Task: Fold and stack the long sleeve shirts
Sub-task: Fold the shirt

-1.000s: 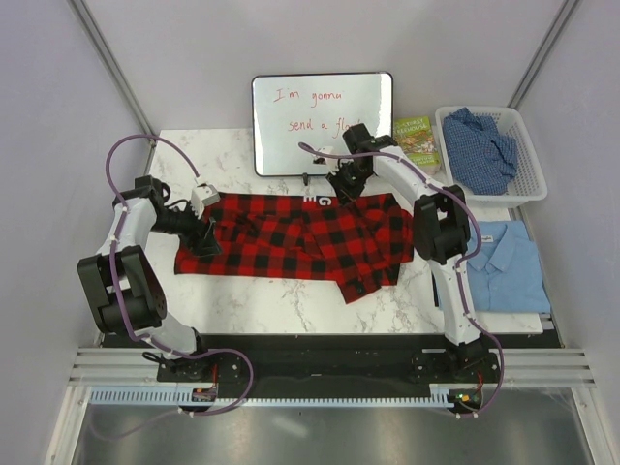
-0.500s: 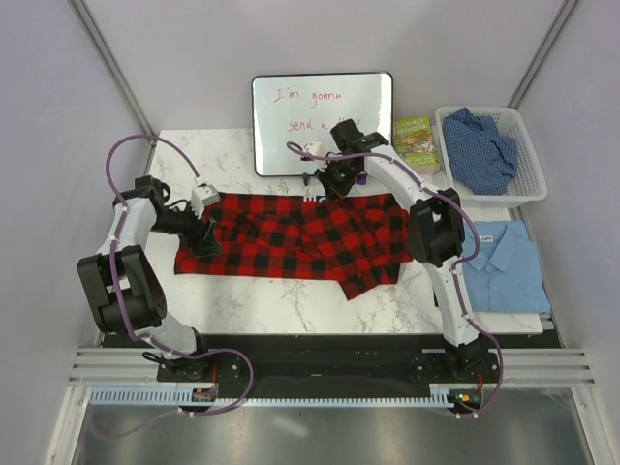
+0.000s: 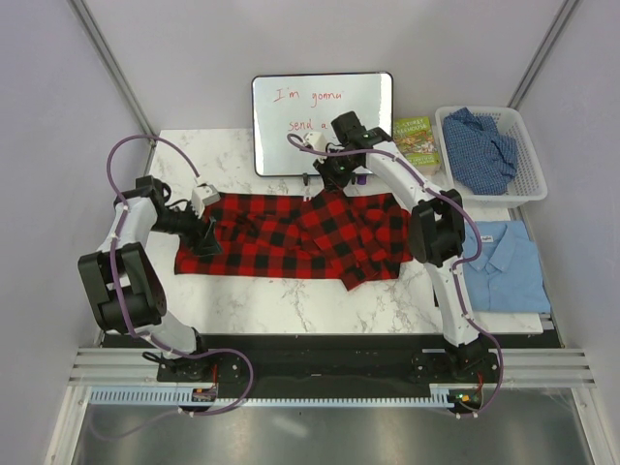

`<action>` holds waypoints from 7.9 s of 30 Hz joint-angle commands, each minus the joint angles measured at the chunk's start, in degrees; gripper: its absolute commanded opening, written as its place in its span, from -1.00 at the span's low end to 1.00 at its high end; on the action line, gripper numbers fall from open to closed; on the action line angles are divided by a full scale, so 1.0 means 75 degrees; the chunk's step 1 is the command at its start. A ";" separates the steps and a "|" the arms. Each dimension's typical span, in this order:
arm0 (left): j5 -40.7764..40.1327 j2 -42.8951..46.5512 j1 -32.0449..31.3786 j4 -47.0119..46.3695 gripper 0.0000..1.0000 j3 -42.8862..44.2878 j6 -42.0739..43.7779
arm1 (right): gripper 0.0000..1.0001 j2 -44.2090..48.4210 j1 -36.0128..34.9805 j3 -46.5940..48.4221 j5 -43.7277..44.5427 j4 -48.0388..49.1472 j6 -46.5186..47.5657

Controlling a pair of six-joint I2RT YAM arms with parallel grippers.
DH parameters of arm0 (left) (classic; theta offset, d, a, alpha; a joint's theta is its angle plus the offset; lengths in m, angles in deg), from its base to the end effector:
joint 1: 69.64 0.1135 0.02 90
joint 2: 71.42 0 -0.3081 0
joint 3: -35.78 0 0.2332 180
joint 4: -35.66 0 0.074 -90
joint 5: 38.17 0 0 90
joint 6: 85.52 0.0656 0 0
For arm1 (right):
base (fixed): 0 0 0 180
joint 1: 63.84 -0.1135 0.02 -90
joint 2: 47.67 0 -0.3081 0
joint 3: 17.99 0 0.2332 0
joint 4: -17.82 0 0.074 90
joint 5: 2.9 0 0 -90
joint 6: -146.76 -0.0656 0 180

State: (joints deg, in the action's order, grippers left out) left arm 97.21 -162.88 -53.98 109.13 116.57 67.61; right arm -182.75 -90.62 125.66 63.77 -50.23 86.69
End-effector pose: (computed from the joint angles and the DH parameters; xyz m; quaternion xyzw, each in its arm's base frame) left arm 0.2719 0.0277 0.2589 0.3889 0.8355 -0.2678 0.2809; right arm 0.4676 0.2651 0.2502 -0.4956 0.8062 0.1879 0.2630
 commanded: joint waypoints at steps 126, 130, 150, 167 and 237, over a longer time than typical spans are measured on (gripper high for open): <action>-0.3298 0.1694 -0.8465 -0.2023 -0.97 -0.0863 0.0275 | 0.95 0.3597 0.3536 -0.4920 -0.3381 0.1051 -0.2386; -0.3297 0.2069 -0.7143 -0.1599 -0.96 -0.1027 0.2181 | 0.95 0.3586 0.3536 -0.4991 -0.3405 0.1039 -0.2385; -0.2993 0.2468 -0.3942 -0.0545 -0.97 -0.0840 0.6474 | 0.95 0.3433 0.3091 -0.5038 -0.2913 0.0969 -0.2187; -0.2641 0.1953 -0.1773 0.0301 -0.97 -0.0161 0.8339 | 0.93 0.3492 0.2810 -0.5026 -0.2467 0.0805 -0.1823; -0.3545 -0.0909 -0.1303 -0.2829 -0.23 -0.0864 -0.1221 | -0.40 0.2776 0.0115 -0.5987 0.0251 0.0969 -0.1073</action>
State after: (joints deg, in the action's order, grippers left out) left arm 70.28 -170.90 -64.54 85.11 111.02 65.78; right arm -166.12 -89.49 82.65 62.30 -40.13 76.46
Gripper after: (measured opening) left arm 0.376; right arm 0.287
